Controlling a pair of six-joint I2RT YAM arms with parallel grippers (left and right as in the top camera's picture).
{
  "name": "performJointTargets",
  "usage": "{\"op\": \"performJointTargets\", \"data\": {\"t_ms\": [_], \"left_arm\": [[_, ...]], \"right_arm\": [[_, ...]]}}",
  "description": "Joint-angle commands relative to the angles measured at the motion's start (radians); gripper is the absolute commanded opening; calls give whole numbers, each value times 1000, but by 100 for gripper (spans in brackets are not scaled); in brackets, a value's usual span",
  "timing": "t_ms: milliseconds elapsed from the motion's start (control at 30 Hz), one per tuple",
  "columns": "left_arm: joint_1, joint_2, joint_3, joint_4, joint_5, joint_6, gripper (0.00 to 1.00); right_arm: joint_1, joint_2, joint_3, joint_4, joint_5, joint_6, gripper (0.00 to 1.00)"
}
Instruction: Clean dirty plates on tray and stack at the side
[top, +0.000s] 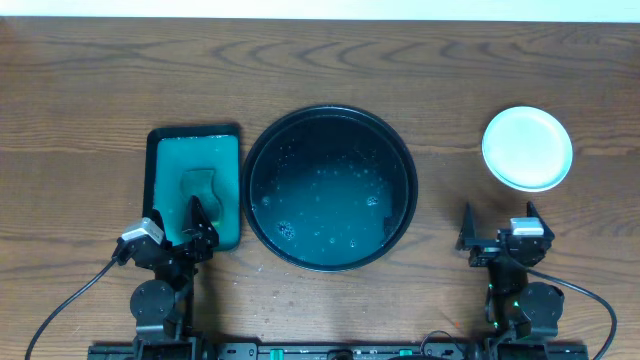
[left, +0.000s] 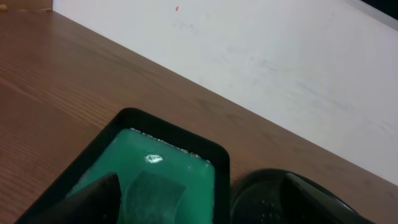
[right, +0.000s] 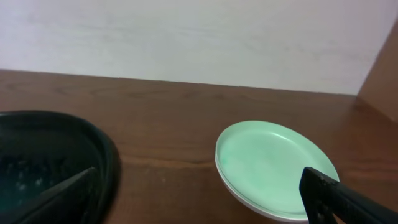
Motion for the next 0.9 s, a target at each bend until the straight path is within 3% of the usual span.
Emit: {"op": "performJointTargets", "data": {"t_ms": [0, 867], "left_arm": [[4, -6, -12, -48, -16, 14, 82], [4, -6, -12, -48, -16, 14, 82]], "right_arm": [[-6, -6, -2, 0, 74, 81, 99], [-9, -6, -2, 2, 74, 91, 99]]}}
